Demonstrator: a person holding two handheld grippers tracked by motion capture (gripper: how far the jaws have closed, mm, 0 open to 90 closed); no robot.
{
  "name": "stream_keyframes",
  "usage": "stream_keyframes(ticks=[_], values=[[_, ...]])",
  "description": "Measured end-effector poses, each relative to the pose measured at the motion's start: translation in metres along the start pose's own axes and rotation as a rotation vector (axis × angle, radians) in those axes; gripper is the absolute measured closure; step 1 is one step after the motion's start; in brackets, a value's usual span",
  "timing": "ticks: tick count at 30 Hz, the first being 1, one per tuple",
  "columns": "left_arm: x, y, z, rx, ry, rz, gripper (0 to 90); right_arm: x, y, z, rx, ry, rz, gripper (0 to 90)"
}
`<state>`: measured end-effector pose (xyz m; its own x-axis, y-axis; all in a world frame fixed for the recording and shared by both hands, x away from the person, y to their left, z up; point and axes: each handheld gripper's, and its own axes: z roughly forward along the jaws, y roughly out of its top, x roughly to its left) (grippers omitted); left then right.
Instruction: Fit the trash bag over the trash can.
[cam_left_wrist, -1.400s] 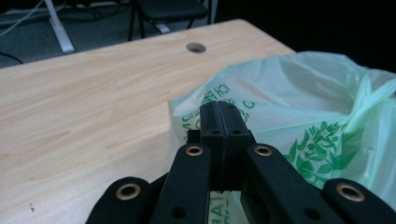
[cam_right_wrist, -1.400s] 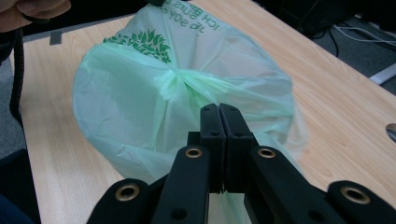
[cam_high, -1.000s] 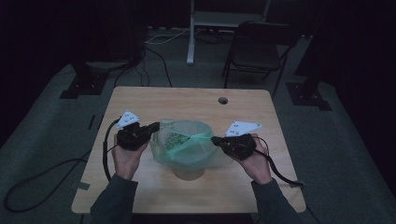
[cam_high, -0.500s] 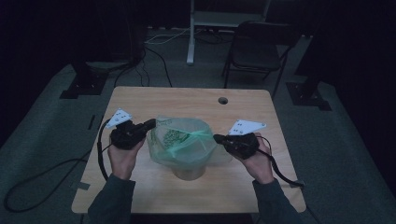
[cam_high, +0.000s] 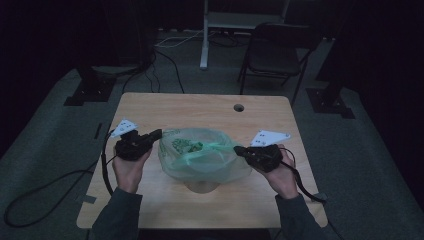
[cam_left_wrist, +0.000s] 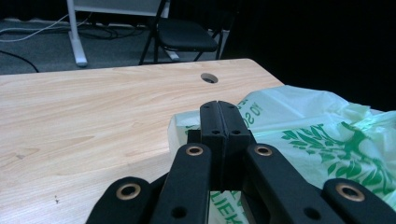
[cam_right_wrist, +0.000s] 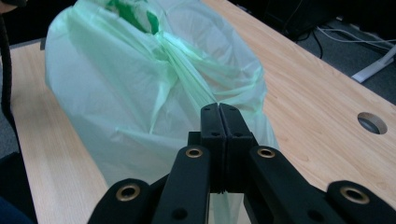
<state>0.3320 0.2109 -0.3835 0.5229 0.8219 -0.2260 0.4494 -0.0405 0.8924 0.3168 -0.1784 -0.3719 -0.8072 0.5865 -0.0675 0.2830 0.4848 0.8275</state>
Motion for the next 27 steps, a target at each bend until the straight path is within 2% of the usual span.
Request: stream_keyframes(ticks=[8, 13, 15, 21, 24, 27], values=[[0.005, -0.014, 0.012, 0.067, 0.014, -0.016, 90.0, 0.004, -0.014, 0.017, 0.062, 0.021, -0.002, 88.3], [0.002, -0.023, 0.023, 0.108, -0.008, -0.007, 90.0, 0.004, -0.021, 0.03, 0.079, 0.039, 0.018, 87.6], [0.0, -0.026, 0.029, 0.13, -0.004, 0.003, 90.0, 0.003, -0.023, 0.03, 0.073, 0.048, 0.03, 87.7], [-0.002, -0.036, 0.039, 0.182, -0.014, 0.006, 89.9, 0.002, -0.028, 0.031, 0.101, 0.051, 0.033, 87.6], [-0.002, -0.036, 0.037, 0.17, -0.009, 0.002, 85.4, 0.002, -0.031, 0.032, 0.113, 0.067, 0.033, 81.7], [-0.002, -0.032, 0.029, 0.13, -0.007, -0.01, 77.3, 0.003, -0.03, 0.028, 0.087, 0.056, 0.036, 70.9]])
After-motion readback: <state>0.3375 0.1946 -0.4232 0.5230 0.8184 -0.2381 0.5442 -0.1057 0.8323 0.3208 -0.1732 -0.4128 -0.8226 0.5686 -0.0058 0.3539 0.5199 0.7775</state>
